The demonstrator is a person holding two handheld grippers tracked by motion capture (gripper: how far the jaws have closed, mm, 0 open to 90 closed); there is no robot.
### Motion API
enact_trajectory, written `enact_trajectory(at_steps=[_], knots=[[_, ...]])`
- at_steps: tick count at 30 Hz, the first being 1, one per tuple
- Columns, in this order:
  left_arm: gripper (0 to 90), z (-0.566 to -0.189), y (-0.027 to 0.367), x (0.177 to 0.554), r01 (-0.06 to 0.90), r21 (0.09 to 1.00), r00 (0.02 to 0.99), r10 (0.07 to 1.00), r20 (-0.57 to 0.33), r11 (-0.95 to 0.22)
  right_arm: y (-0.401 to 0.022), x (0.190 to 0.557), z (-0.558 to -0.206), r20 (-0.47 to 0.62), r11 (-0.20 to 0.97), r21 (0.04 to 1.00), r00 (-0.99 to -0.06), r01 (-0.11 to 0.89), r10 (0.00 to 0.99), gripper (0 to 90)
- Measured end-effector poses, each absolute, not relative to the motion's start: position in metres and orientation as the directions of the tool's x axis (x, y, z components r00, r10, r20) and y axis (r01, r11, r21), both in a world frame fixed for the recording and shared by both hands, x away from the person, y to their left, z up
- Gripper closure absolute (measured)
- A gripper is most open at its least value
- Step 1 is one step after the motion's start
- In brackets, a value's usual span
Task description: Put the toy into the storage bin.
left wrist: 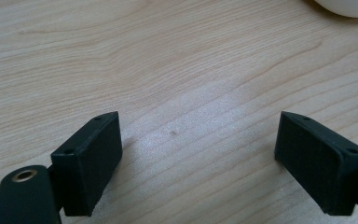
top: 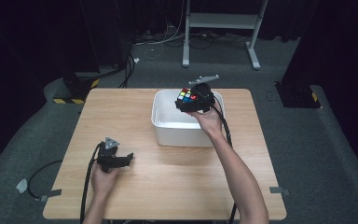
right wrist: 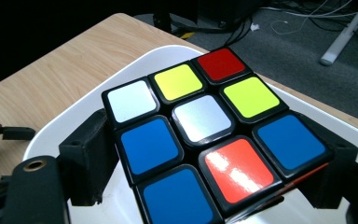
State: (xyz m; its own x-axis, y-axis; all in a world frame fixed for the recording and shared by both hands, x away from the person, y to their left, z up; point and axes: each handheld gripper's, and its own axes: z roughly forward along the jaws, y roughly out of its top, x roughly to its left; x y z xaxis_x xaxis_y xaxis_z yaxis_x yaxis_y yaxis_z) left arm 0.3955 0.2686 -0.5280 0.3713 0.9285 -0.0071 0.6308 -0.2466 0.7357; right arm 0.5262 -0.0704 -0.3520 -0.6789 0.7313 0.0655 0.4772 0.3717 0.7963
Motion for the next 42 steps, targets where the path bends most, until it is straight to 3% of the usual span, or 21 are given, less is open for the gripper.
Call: enact_trajectory(at_steps=[42], knots=[[15.1,-0.528,0.269,0.396,0.632,0.734,0.372,0.928,-0.005,-0.249,-0.076,0.551,-0.374,0.076,0.370,0.734,-0.610,0.569,0.789,18.6]])
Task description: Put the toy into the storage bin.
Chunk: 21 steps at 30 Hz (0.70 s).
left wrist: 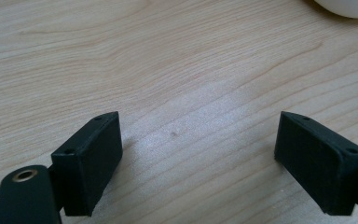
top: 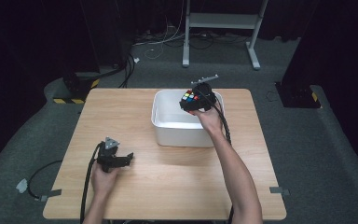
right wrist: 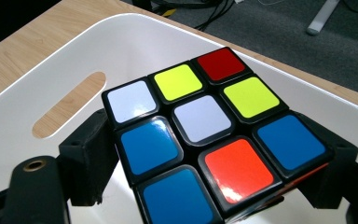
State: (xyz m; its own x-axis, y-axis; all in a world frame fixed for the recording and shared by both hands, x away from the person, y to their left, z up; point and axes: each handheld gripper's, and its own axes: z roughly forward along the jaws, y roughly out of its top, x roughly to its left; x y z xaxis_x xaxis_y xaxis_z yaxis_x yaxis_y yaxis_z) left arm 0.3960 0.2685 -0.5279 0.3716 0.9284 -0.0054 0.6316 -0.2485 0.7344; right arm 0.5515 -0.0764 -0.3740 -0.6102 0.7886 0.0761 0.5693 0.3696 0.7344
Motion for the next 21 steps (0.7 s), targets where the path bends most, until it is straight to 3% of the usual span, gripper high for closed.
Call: enact_trajectory(at_steps=[21], knots=[[15.1,-0.5278,0.2686,0.3960,0.632,0.734,0.372,0.928,-0.005,-0.249,-0.0755,0.5486,-0.3752,0.080,0.376,0.731,-0.618,0.570,0.782,18.6]])
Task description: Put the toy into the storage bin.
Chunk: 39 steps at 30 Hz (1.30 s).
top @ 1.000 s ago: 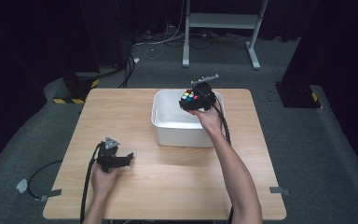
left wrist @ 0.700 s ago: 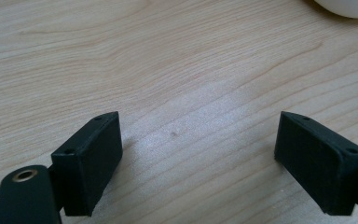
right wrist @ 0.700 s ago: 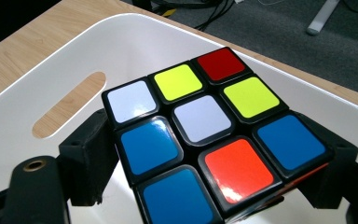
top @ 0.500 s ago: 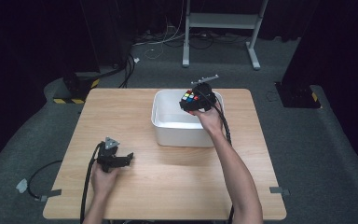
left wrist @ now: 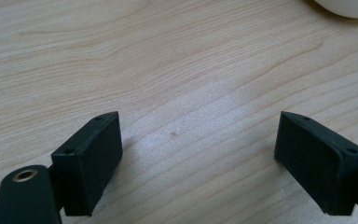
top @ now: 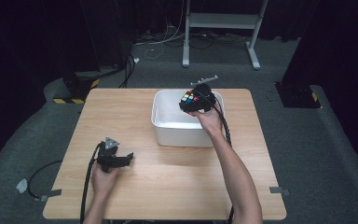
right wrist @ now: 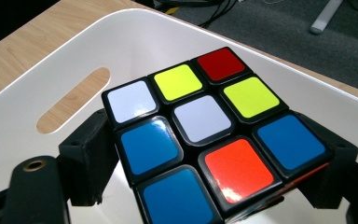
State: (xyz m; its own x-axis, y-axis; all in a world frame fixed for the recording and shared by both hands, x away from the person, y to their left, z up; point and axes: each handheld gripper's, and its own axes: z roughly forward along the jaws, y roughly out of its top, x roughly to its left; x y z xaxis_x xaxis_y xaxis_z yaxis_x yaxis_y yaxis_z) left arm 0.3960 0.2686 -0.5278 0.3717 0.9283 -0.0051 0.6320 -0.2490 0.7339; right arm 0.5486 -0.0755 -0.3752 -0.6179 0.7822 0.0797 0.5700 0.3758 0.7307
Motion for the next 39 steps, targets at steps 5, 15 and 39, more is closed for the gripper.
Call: enact_trajectory(at_steps=[5,15,39], knots=[[15.2,-0.528,0.269,0.396,0.632,0.734,0.371,0.929,-0.005,-0.248,-0.077,0.548,-0.375,0.077,0.376,0.733,-0.618,0.568,0.782,18.6],[15.2,-0.528,0.269,0.396,0.632,0.734,0.371,0.928,-0.005,-0.249,-0.083,0.547,-0.375,0.086,0.363,0.736,-0.612,0.571,0.786,18.6],[15.2,-0.528,0.269,0.396,0.632,0.734,0.371,0.928,-0.005,-0.249,-0.102,0.538,-0.372,0.100,0.341,0.747,-0.603,0.570,0.791,18.6]])
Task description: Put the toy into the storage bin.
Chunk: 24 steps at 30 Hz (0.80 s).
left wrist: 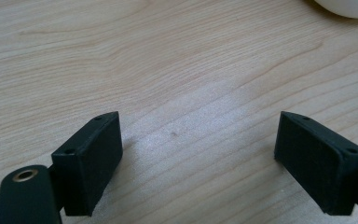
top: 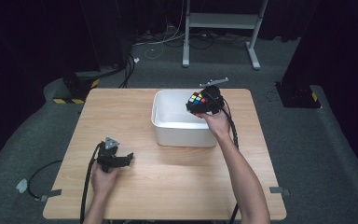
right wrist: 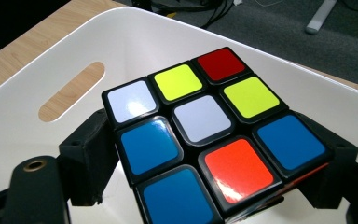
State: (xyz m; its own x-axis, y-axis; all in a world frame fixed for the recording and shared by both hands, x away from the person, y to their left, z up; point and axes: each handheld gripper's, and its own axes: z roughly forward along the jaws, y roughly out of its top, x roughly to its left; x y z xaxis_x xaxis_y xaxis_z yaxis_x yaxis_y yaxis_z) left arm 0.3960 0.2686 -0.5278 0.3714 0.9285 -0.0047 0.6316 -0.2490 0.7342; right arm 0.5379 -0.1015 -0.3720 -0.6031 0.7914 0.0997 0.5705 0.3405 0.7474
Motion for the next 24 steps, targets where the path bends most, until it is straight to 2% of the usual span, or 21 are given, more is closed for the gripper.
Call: enact_trajectory(at_steps=[24], knots=[[15.2,-0.528,0.269,0.396,0.632,0.734,0.371,0.929,-0.005,-0.248,-0.117,0.531,-0.369,0.102,0.327,0.759,-0.599,0.563,0.794,18.7]])
